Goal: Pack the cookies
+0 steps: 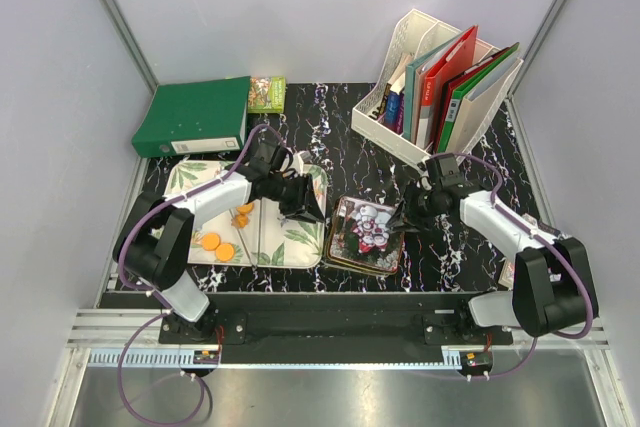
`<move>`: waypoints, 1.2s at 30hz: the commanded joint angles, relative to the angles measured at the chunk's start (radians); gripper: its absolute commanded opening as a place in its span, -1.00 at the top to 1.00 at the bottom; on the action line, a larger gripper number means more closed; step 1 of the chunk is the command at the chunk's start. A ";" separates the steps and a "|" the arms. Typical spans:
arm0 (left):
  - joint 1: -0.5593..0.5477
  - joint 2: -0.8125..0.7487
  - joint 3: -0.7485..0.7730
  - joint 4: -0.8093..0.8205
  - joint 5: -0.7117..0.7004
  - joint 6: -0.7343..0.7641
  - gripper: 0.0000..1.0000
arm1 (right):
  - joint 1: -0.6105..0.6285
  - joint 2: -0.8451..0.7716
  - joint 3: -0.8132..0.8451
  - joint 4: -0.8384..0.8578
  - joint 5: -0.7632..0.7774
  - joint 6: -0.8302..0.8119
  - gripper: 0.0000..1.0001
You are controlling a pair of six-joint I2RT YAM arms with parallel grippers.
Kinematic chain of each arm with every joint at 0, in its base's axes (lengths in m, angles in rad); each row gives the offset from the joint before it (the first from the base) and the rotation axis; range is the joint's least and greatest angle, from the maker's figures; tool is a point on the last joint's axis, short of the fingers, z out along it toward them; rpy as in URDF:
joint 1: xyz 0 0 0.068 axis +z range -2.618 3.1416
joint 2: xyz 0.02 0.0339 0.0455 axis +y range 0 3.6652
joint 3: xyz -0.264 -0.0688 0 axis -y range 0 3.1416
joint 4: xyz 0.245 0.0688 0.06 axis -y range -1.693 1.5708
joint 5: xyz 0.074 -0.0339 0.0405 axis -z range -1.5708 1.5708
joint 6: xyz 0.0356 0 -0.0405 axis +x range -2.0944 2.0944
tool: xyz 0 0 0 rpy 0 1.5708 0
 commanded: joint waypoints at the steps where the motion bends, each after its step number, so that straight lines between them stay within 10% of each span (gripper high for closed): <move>1: 0.002 -0.031 0.011 -0.006 -0.043 0.012 0.28 | 0.004 -0.052 0.065 -0.006 0.013 0.023 0.39; 11: 0.002 -0.019 -0.012 0.013 -0.075 0.001 0.29 | 0.004 -0.101 0.123 -0.110 0.074 0.003 0.37; 22: -0.002 0.003 -0.032 0.067 -0.077 -0.016 0.30 | 0.004 -0.097 0.206 -0.391 0.371 -0.060 1.00; 36: -0.015 0.023 -0.032 0.076 -0.075 -0.011 0.31 | 0.004 0.055 0.154 -0.336 0.335 -0.072 1.00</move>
